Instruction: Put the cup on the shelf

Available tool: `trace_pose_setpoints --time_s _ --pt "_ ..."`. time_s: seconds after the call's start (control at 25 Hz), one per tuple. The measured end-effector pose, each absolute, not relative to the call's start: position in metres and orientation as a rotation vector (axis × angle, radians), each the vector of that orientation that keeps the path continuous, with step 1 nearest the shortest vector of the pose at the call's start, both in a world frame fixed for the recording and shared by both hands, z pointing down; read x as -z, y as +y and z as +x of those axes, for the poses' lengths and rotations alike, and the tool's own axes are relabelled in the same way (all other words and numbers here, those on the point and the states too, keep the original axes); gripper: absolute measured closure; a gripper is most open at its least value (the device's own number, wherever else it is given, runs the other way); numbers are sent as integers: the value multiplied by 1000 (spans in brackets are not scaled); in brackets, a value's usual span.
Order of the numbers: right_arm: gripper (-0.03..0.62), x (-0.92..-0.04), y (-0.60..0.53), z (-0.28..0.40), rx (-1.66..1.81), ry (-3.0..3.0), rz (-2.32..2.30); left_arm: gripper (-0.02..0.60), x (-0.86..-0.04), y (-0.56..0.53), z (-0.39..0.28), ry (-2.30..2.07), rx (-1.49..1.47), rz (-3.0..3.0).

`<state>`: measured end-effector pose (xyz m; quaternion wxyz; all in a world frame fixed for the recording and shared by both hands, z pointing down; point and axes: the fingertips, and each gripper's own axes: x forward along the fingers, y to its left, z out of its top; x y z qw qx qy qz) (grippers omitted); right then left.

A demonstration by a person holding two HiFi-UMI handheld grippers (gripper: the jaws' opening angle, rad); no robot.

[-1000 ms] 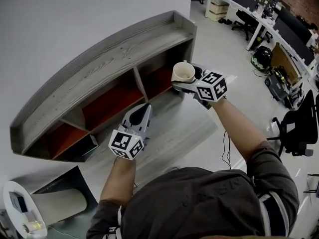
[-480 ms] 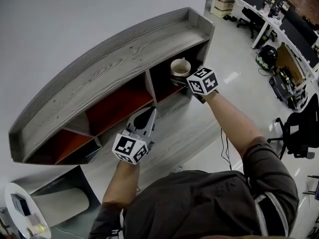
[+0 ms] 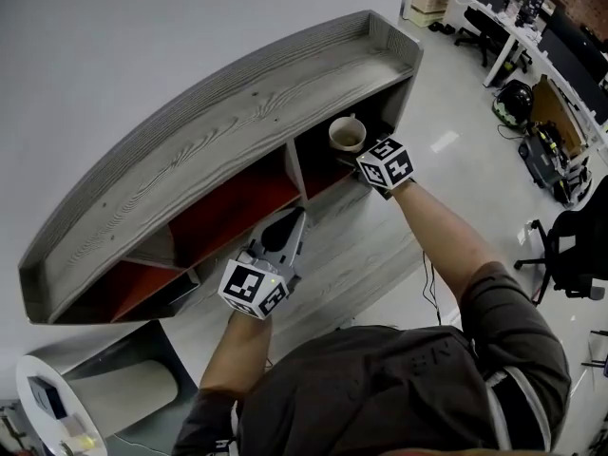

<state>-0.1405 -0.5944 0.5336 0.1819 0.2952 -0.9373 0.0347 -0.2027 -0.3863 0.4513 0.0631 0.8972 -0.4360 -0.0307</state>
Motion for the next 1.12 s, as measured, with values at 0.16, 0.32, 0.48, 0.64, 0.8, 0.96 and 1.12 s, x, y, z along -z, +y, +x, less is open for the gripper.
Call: trace_pose_setpoints --time_s 0.16,0.32,0.48,0.64,0.8,0.96,1.12 --pt "175 -533 -597 -142 -96 -2655 852 586 -451 -385 -201 -1291 91 2715" --pt "172 -535 -598 -142 -122 -2637 871 586 -451 -383 -199 -1272 89 2723" --pt "132 -529 -596 -139 -129 -2630 918 586 -447 -379 -198 -1258 91 2739" --pt "118 -511 -585 -130 -41 -2633 958 586 -441 -376 -197 -1246 95 2756" --pt "120 -479 -562 -115 3 -2688 1006 586 -433 -369 -192 -1226 110 2773" --pt "153 -444 -518 -90 7 -2773 993 586 -426 -360 -180 -1208 119 2787" --pt "237 -420 -466 -52 -47 -2859 965 586 -424 -347 -165 -1210 112 2788"
